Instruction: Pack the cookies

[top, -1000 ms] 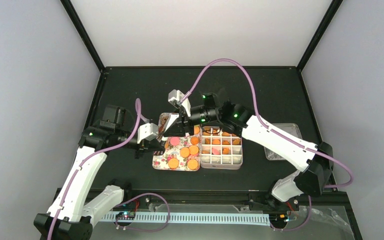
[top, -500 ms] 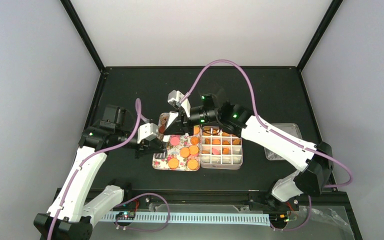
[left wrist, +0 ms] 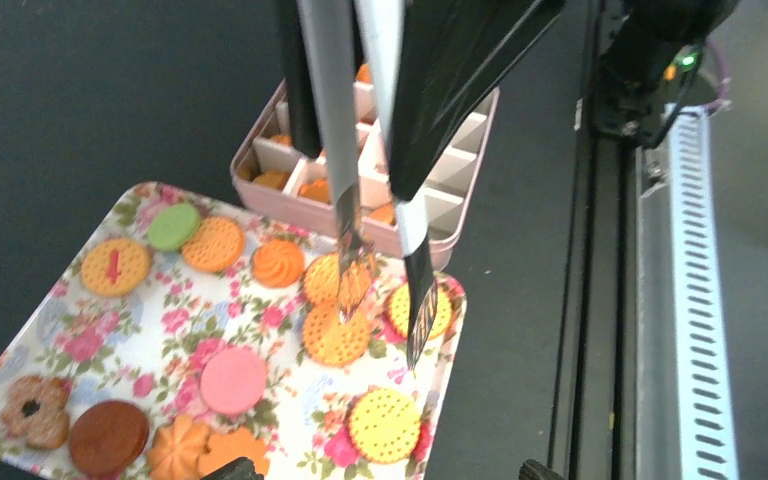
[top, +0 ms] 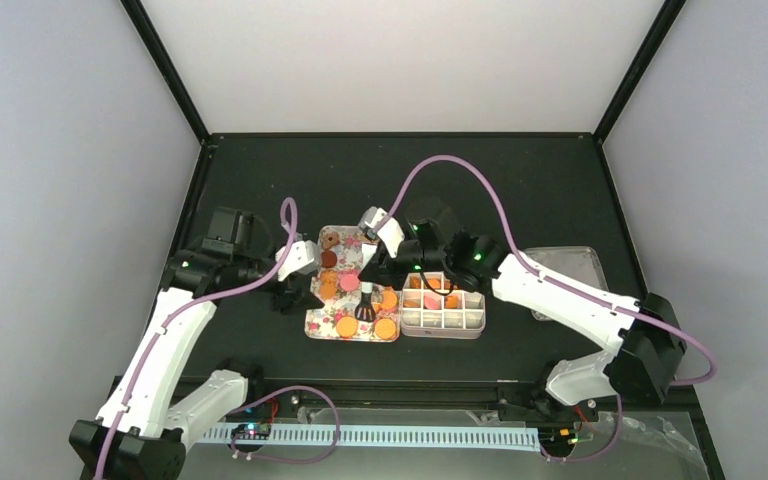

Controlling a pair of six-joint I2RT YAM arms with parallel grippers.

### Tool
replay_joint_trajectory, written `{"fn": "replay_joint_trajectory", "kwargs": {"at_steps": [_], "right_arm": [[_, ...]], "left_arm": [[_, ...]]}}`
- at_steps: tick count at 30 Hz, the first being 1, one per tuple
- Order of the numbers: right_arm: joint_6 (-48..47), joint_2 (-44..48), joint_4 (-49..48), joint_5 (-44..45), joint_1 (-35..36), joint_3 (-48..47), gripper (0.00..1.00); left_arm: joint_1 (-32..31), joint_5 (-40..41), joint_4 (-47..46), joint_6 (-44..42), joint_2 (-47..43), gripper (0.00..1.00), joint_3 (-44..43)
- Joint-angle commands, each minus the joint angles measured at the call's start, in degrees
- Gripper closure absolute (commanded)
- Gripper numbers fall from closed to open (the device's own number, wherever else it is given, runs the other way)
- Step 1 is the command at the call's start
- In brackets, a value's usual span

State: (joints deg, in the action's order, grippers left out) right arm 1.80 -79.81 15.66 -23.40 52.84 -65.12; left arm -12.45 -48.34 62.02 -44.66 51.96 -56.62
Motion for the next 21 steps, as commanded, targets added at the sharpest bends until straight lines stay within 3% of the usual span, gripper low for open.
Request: {"fn": "replay_joint_trajectory", "kwargs": {"at_steps": [1, 21], "right_arm": [[-1.52, 2.32, -4.49, 7.49, 0.07, 2.51, 0.65], [-3.29, -5.77, -14.67, 13.33, 2.02, 4.20, 0.60]], "left_arm": [[0.61, 5.84, -3.19, 1.54, 1.38, 0.31, 1.14], [14.03, 3.68, -2.13, 0.01, 8.45, 0.26, -0.18]]}}
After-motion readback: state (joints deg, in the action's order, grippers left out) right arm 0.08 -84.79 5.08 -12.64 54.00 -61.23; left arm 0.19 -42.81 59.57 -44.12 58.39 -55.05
